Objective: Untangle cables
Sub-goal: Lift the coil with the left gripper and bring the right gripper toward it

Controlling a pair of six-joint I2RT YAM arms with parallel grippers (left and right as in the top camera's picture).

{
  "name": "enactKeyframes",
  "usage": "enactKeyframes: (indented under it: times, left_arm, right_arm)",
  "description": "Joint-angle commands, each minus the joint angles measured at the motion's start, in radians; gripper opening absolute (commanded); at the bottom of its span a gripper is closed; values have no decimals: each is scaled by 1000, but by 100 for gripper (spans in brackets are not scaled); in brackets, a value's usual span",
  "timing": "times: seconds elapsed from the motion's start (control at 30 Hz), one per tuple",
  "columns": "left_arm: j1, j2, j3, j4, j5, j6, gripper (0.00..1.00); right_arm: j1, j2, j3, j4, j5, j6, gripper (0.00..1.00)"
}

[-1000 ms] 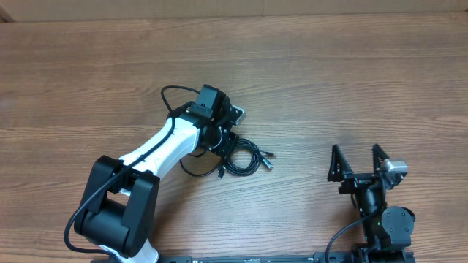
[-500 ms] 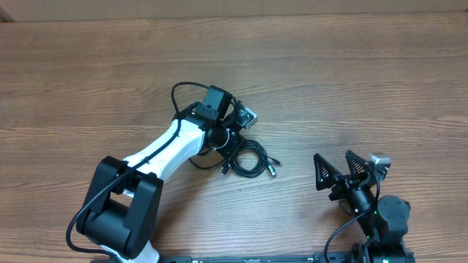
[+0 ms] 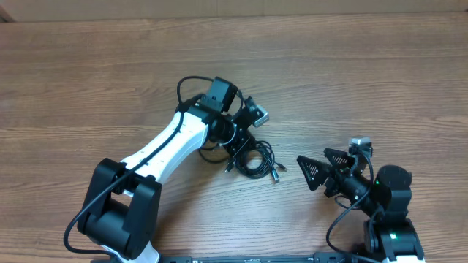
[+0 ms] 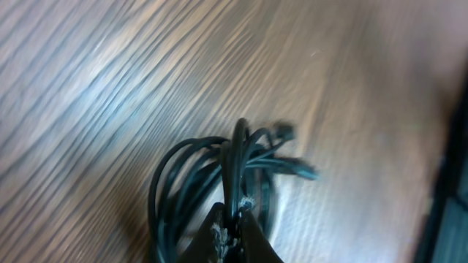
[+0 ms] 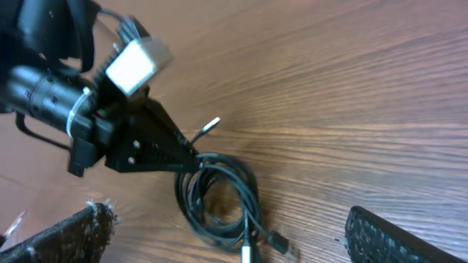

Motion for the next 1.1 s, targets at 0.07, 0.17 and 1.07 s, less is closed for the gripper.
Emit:
enactKeyframes:
  times: [0.07,0.17,1.07]
  left_arm:
    - [-3,8,39,-17,156,26,4]
    - [-3,9,39,-15,182,26,4]
    - [-3,10,36,7,-274,-63,54]
  right_arm:
    - [-5,23,31,94,-94,1,100]
    - [-5,24,31,90,-68,23,100]
    - [-4,165,33,-80,100,-77,100]
